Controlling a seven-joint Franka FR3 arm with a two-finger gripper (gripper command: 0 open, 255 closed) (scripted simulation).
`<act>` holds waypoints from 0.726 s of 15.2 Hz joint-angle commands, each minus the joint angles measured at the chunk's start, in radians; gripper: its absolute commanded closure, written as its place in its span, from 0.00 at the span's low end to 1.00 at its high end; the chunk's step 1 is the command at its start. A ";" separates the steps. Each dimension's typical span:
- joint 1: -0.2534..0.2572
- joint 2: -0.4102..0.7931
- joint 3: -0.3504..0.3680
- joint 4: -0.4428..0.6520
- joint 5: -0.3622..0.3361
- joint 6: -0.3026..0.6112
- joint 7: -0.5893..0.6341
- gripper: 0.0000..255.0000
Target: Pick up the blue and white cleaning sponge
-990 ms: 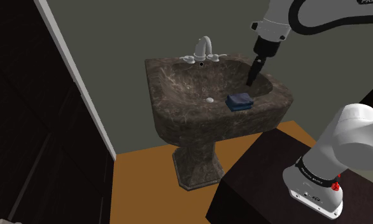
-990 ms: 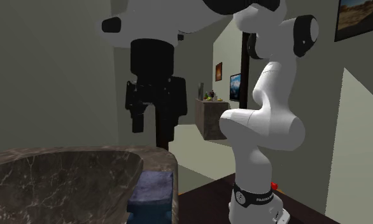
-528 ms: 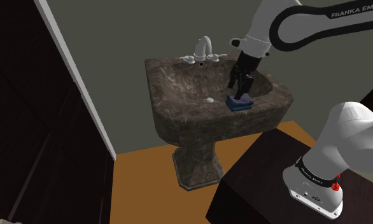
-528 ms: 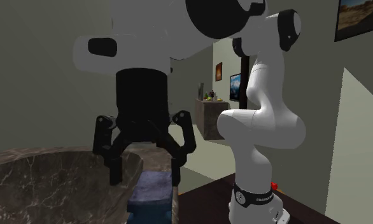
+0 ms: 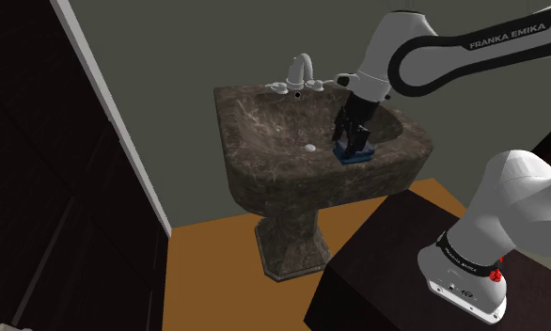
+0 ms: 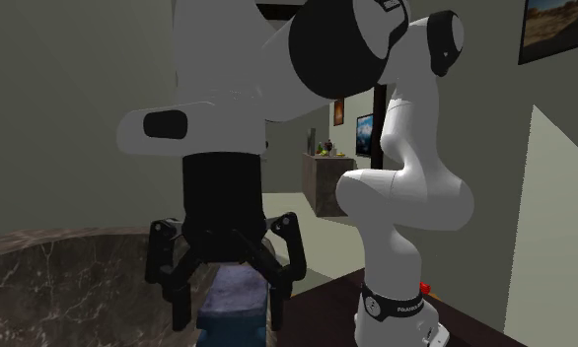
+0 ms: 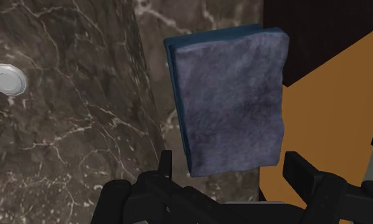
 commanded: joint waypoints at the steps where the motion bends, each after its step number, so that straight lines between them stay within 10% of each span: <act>1: 0.001 0.003 0.000 -0.004 0.001 0.008 -0.001 1.00; 11: 0.000 -0.002 0.001 0.006 0.000 -0.008 0.002 1.00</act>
